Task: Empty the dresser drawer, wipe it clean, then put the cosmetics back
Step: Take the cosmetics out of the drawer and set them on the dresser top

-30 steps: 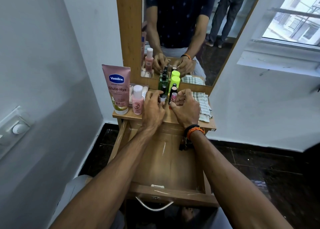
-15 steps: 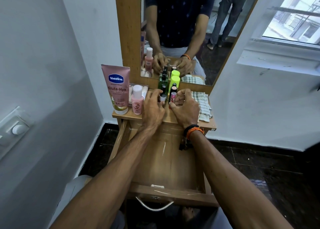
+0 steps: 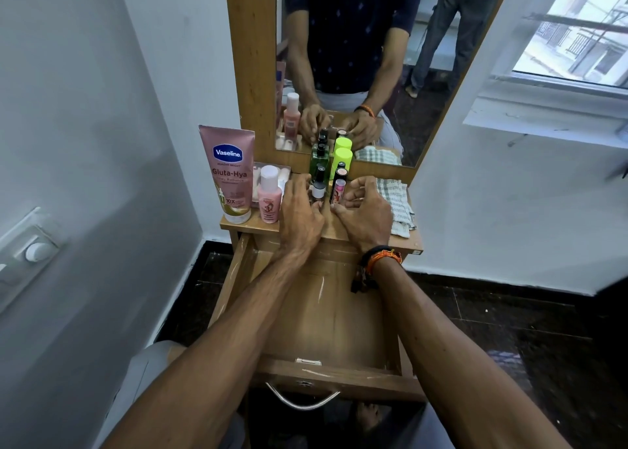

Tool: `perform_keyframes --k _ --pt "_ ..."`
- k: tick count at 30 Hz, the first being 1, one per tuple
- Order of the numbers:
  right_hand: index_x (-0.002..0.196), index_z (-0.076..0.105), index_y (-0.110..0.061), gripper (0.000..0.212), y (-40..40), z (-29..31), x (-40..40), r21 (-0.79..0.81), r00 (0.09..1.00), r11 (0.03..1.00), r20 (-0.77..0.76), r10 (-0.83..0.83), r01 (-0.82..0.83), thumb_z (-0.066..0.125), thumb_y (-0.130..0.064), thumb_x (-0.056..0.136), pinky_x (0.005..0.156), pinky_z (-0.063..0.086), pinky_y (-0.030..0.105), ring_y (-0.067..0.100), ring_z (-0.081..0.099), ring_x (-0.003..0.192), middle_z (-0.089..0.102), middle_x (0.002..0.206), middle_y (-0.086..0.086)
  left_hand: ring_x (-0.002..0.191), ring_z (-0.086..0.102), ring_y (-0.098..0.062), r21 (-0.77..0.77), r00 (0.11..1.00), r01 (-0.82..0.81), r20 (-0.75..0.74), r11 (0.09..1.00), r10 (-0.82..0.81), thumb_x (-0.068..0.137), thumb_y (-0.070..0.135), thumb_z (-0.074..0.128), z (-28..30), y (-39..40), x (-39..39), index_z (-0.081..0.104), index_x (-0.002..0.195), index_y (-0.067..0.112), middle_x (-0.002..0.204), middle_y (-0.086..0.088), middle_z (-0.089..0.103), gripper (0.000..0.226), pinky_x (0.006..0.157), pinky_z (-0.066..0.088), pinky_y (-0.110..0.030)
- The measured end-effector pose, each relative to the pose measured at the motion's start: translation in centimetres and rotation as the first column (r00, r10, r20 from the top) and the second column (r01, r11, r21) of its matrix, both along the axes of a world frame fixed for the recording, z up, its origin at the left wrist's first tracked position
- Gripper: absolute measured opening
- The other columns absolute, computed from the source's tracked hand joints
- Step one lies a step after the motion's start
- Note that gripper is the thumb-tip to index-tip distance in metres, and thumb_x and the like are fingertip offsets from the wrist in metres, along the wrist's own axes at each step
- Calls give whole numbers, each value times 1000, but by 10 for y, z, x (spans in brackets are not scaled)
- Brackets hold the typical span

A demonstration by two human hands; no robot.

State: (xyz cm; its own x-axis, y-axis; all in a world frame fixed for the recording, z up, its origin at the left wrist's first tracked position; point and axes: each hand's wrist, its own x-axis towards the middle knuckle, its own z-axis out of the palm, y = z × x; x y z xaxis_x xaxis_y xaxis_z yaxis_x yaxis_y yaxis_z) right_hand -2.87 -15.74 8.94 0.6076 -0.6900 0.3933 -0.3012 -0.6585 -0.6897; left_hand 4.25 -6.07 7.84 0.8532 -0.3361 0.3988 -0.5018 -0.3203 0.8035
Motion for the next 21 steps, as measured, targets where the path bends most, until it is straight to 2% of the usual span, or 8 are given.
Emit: perform_keyframes --k 4,8,11,15,18,21 --pt "106 55 -18 40 0 2 -8 8 998 999 50 -45 45 82 -22 77 73 60 33 12 66 76 66 85 -6 122 53 -22 -15 1000 -12 9 1000 12 80 1 71 1 2 -6 51 135 5 131 -9 58 59 99 39 -21" --pt "97 60 -16 19 0 0 -29 52 984 990 120 -135 129 72 -13 82 75 60 32 11 65 76 64 82 -8 129 50 -24 -11 999 -36 8 999 36 82 2 69 4 3 -16 48 139 6 137 -9 55 61 109 42 -36" --pt "90 64 -19 11 -4 -3 -52 76 976 981 114 -186 178 71 -13 84 76 59 30 11 65 77 65 81 -9 116 57 -23 -35 999 -25 42 999 26 83 1 66 6 6 -27 51 135 7 127 -7 55 55 97 52 -36" --pt "87 67 -18 7 -8 -12 -85 109 974 974 90 -207 196 71 -12 84 79 58 27 9 66 77 69 81 -7 88 56 -11 -78 981 99 176 992 -84 85 0 63 3 14 -49 59 115 9 103 -1 56 31 74 52 -22" --pt "88 68 -17 8 -8 -23 -108 99 984 980 27 -173 170 71 -11 85 77 56 24 8 64 76 67 80 -9 79 53 -8 33 944 247 219 968 -248 87 4 64 -8 21 -60 62 100 12 93 5 56 15 67 47 -16" --pt "85 70 -20 11 -7 -33 -124 52 991 993 -85 -101 106 74 -10 82 74 54 22 8 63 74 67 79 -8 74 55 -6 150 908 389 105 909 -405 84 5 69 -22 26 -63 66 91 14 86 7 59 12 65 49 -18"
